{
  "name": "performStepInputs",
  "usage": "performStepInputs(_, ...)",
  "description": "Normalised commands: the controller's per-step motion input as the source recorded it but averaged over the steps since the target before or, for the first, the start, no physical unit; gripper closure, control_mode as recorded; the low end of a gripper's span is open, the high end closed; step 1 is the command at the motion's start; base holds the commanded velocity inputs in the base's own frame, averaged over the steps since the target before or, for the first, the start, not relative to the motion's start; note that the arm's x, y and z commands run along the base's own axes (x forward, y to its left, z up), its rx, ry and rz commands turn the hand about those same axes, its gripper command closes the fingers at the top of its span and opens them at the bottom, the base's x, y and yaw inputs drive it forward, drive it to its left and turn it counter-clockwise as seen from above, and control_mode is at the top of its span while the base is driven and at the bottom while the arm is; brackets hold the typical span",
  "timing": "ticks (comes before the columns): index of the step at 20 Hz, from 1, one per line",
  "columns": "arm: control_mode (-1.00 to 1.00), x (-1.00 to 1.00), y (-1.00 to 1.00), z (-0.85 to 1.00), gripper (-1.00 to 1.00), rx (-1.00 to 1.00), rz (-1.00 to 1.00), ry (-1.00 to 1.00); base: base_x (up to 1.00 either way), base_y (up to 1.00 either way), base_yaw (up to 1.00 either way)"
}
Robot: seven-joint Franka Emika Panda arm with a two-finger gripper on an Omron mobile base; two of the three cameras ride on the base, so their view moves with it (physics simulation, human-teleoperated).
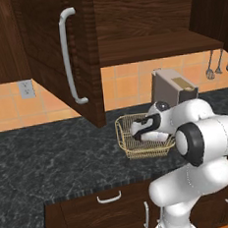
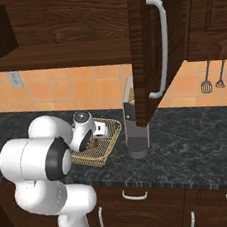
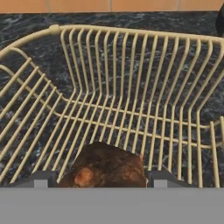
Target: Open the cabinet, pick up the bread from the cabinet and place it in the basket. Then move the basket to the dining counter.
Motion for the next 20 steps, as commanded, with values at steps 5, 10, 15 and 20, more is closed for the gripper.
performStepInputs(5,-1.00,-0.11,0.00,0.18,-1.00,0.00,0.00,0.00,0.00,0.00,0.00)
performStepInputs(10,-1.00,-0.38,-0.01,0.34,-1.00,0.00,0.00,0.00,0.00,0.00,0.00)
performStepInputs(15,-1.00,-0.67,-0.07,0.46,-1.00,0.01,-0.17,0.00,0.00,0.00,0.00)
performStepInputs(20,-1.00,-0.56,-0.02,0.63,-1.00,0.11,-0.29,0.00,0.00,0.00,0.00)
